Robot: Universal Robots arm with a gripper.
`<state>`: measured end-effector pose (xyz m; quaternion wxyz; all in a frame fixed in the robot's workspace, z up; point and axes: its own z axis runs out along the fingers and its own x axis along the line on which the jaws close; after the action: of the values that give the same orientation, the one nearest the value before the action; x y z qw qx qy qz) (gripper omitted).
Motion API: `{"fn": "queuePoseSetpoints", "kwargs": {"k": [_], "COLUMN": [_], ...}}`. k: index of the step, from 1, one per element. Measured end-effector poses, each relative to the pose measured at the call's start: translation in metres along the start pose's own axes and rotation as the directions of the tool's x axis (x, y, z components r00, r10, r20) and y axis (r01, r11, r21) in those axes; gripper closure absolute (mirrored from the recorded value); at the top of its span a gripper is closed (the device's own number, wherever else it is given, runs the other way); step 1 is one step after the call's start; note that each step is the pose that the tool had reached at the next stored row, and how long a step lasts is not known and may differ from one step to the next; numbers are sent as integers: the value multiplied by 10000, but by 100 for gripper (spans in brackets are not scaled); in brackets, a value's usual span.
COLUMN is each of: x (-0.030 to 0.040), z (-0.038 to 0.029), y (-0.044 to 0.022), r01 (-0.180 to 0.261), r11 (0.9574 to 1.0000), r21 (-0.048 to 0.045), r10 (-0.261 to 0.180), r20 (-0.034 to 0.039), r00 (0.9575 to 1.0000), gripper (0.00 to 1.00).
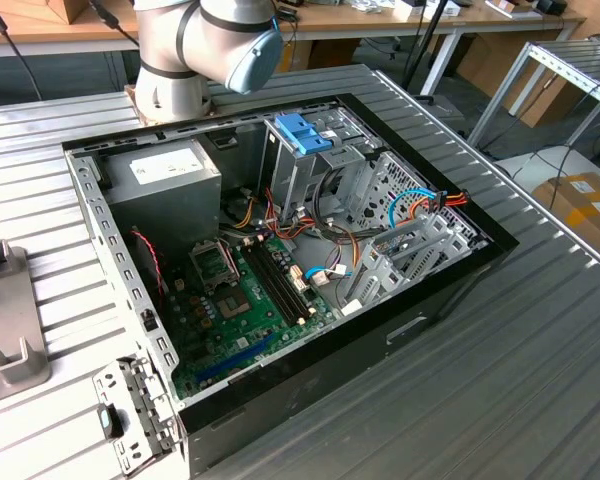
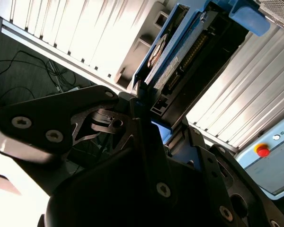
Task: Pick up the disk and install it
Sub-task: 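Pick up the disk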
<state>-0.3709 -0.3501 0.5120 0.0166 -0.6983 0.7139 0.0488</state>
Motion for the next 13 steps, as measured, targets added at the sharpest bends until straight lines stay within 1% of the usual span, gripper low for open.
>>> {"fn": "queuePoseSetpoints", "kwargs": {"k": [5,13], "x": [14,75], "z": [-2,-6], "y": [-55,-89], "r01": [0,0], "r11": [10000,10000], "r21": [-1,-2], "r10": [0,0], "r20": [0,-1], "r00": [10000,10000], "gripper": [63,63]}}
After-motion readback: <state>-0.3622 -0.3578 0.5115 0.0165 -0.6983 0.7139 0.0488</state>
